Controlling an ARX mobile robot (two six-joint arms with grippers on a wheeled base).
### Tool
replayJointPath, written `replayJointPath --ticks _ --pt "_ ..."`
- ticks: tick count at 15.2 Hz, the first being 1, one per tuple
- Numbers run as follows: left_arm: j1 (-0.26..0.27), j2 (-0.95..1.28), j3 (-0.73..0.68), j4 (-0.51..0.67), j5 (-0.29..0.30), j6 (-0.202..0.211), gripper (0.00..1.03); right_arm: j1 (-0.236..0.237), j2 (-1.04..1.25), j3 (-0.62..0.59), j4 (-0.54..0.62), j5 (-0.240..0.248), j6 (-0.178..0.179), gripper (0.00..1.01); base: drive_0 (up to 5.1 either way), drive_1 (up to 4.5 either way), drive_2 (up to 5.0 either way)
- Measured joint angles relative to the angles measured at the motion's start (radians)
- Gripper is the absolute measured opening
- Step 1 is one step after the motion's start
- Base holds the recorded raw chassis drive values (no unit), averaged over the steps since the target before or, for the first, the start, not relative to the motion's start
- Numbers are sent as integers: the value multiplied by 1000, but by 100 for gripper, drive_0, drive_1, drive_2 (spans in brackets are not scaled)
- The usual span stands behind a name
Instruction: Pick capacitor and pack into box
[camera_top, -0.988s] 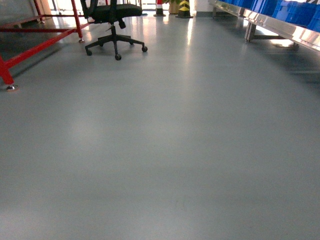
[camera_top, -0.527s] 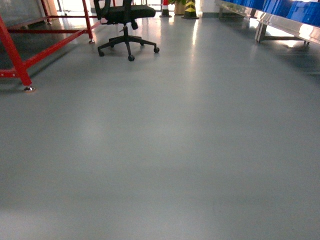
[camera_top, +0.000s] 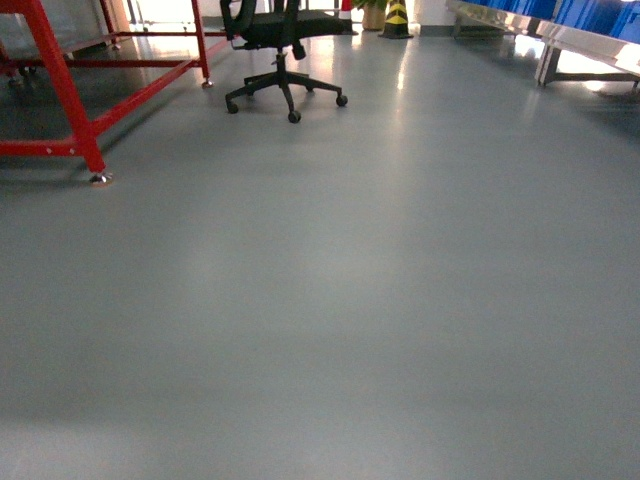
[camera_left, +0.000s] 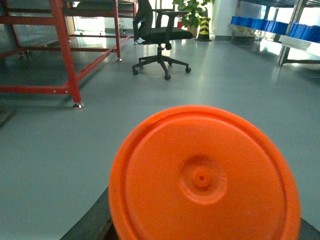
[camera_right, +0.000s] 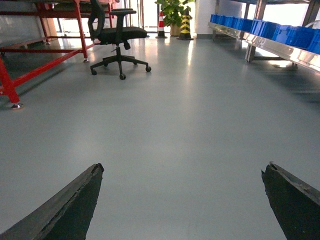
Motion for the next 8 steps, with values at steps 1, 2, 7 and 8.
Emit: replayJointPath --ticks 1,2,7,8 --pt "0 0 0 0 0 0 44 0 0 0 -3 0 0 98 -508 237 237" --pt "0 0 0 0 0 0 44 0 0 0 0 0 0 98 -502 243 243" --pt "0 0 0 -1 -1 0 44 0 0 0 5 0 0 98 -504 241 241" --pt "0 0 0 0 0 0 44 0 0 0 -3 0 0 98 -505 240 240"
